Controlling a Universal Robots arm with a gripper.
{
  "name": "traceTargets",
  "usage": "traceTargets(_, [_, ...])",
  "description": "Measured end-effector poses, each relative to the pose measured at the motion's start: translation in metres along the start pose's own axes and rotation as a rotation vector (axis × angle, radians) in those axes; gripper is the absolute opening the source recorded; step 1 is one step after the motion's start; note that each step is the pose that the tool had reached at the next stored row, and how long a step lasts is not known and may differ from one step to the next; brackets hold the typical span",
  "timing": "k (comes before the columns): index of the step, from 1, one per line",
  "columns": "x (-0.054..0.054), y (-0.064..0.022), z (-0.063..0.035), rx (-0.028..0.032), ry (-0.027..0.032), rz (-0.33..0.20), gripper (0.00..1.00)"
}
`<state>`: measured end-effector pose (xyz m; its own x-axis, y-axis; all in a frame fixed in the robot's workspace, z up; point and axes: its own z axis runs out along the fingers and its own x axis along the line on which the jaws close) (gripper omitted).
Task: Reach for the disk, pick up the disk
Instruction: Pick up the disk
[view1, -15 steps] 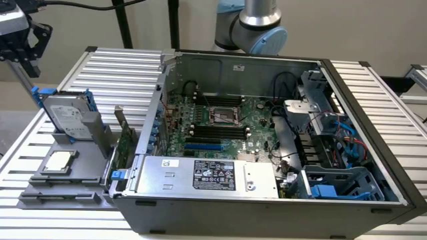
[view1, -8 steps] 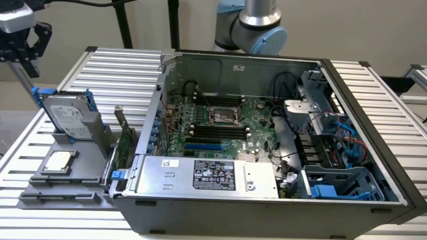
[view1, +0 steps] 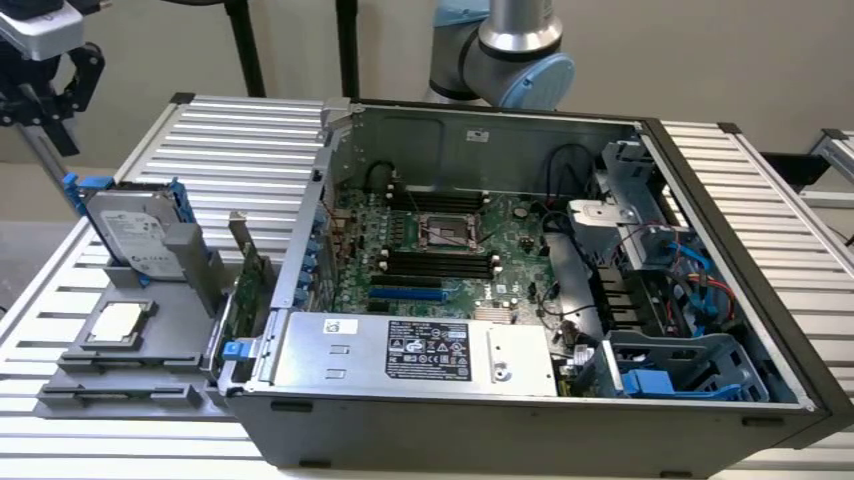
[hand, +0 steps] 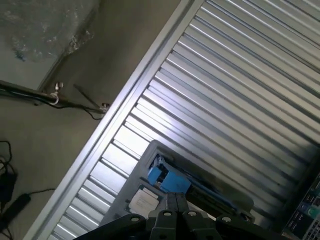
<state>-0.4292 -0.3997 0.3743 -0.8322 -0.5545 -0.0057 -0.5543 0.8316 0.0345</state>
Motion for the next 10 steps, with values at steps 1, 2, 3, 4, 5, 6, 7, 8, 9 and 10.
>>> traceTargets(1, [0.0000, 0.0000, 0.0000, 0.0001, 0.0003, -0.018, 0.11])
traceTargets(2, [0.0000, 0.0000, 0.0000, 0.0003, 0.0004, -0.038, 0.11])
traceTargets(3, [0.0000, 0.0000, 0.0000, 0.0004, 0.0006, -0.056, 0.11])
traceTargets(4, [0.0000, -0.0001, 0.0000, 0.0005, 0.0007, -0.074, 0.11])
traceTargets(5, [0.0000, -0.0001, 0.0000, 0.0007, 0.0002, -0.091, 0.11])
traceTargets(6, [-0.0001, -0.0001, -0.0001, 0.0011, -0.0006, -0.108, 0.11])
traceTargets(7, [-0.0001, -0.0001, -0.0002, 0.0016, -0.0013, -0.125, 0.11])
traceTargets(8, [-0.0001, -0.0001, -0.0006, 0.0020, -0.0018, -0.142, 0.11])
traceTargets(9, [0.0000, 0.0000, -0.0012, 0.0023, -0.0020, -0.159, 0.11])
traceTargets(10, [-0.0001, 0.0000, -0.0021, 0.0026, -0.0018, -0.176, 0.11])
